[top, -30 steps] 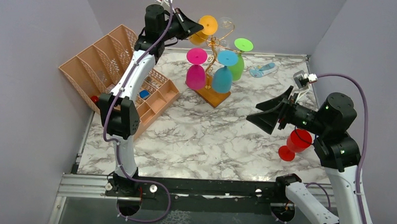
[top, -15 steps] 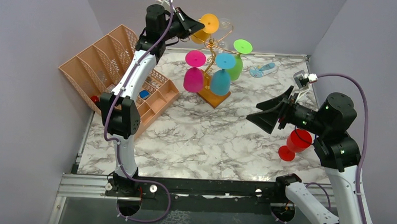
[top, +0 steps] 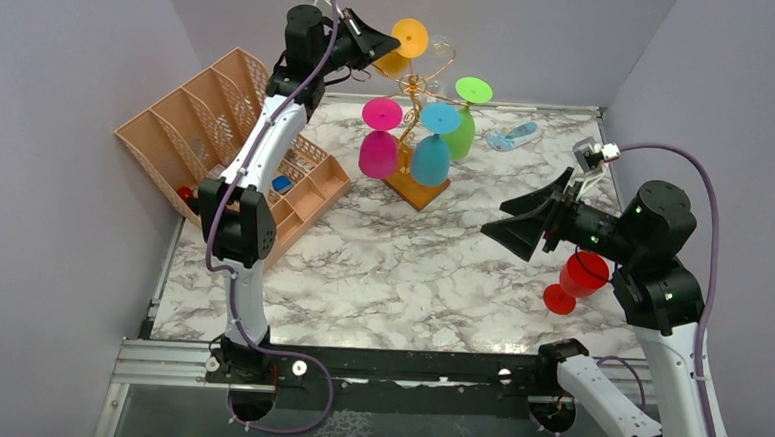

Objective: Place the wine glass upside down on the wine glass rack

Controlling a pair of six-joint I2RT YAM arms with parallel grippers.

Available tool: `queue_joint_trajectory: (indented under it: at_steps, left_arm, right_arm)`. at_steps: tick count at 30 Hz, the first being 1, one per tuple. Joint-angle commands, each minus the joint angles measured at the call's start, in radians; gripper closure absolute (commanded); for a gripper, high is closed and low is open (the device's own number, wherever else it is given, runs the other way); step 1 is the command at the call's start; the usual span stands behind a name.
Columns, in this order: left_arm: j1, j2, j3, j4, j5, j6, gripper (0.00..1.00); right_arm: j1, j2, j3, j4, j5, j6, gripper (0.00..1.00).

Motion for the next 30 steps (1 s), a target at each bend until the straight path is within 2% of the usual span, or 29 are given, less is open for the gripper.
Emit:
queue_joint_trajectory:
  at_steps: [1, 20, 30]
  left_arm:
    - [-0.005, 0.014, 0.068, 0.046, -0.031, -0.01, 1.0]
    - [0.012, 0.026, 0.077, 0.031, -0.066, -0.001, 1.0]
    - [0.032, 0.014, 0.01, 0.086, -0.085, -0.089, 1.0]
  right_arm:
    - [0.003, -0.007, -0.006, 0.01, 0.016, -0.005, 0.0]
    - [0.003, -0.018, -0.001, -0.006, 0.026, -0.02, 0.0]
    - [0.002, -0.02, -0.008, -0.003, 0.033, -0.019, 0.0]
